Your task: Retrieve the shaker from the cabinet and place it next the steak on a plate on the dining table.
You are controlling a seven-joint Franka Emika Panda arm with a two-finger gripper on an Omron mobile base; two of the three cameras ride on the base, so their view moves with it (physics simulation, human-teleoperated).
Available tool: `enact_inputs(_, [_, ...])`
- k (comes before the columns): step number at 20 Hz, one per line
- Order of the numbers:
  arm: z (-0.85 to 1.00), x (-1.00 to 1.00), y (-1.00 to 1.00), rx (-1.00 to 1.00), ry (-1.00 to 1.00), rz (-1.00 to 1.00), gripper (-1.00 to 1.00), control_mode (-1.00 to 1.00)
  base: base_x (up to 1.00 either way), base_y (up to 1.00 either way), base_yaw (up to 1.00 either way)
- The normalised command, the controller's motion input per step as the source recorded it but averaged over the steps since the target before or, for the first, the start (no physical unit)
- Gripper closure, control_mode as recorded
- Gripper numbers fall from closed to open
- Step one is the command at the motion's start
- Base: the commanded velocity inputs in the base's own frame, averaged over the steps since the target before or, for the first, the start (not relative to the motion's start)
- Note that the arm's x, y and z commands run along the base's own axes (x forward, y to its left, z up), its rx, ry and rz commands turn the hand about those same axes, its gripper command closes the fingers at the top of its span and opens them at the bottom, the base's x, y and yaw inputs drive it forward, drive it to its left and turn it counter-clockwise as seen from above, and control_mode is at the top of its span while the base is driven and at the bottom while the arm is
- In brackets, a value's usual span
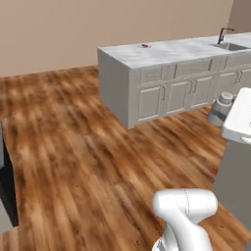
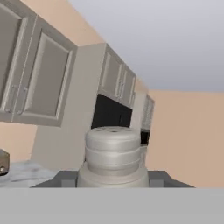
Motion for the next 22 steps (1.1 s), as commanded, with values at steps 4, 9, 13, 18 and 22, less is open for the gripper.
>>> enact_inputs(4, [0.00,0.00,0.00,0.00,0.00,0.00,1.00,1.00,1.00,0.89,-0.25])
enact_inputs(9, [0.00,0.00,0.00,0.00,0.00,0.00,1.00,1.00,1.00,0.96,-0.25])
enact_inputs(13, [0.00,0.00,0.00,0.00,0.00,0.00,1.00,1.00,1.00,0.12,-0.03])
enact_inputs(18, [0.00,0.00,0.00,0.00,0.00,0.00,1.00,1.00,1.00,0.00,0.06])
enact_inputs(22, [0.00,0.00,0.00,0.00,0.00,0.00,1.00,1.00,1.00,0.00,0.15])
